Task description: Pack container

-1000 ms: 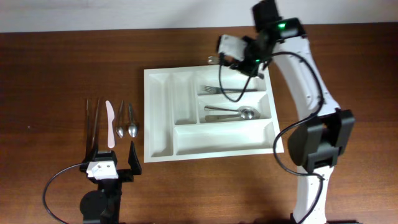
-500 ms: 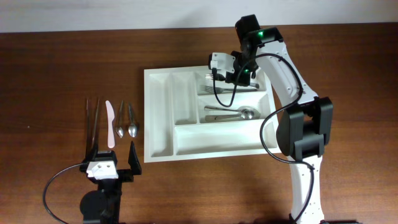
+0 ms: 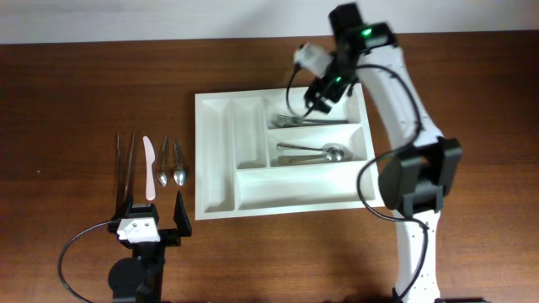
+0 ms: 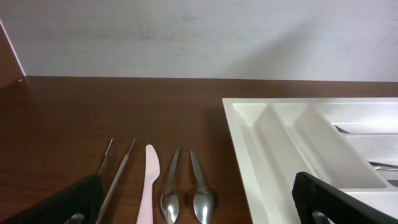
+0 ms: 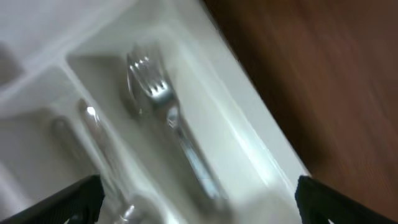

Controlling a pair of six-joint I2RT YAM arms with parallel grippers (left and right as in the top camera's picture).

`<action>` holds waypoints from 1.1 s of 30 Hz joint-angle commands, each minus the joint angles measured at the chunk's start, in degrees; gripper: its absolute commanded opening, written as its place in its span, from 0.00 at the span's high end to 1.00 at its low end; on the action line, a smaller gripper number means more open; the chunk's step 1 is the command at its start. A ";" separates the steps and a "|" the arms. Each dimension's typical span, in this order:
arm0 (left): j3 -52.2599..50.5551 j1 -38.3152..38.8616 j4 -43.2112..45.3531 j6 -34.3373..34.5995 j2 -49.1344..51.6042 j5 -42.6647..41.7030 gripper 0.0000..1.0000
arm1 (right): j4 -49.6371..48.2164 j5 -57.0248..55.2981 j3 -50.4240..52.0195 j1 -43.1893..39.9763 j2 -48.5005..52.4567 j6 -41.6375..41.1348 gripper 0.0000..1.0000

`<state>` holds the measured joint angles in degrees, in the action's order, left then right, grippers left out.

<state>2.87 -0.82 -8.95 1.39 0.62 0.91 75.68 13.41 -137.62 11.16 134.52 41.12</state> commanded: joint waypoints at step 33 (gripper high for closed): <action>-0.44 0.02 0.26 0.31 -0.22 1.70 0.01 | 21.62 -2.08 -21.92 -25.44 -27.34 -29.64 0.01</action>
<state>2.87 -0.82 -8.95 1.39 0.64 1.19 96.97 11.42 -159.59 -13.96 106.91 11.99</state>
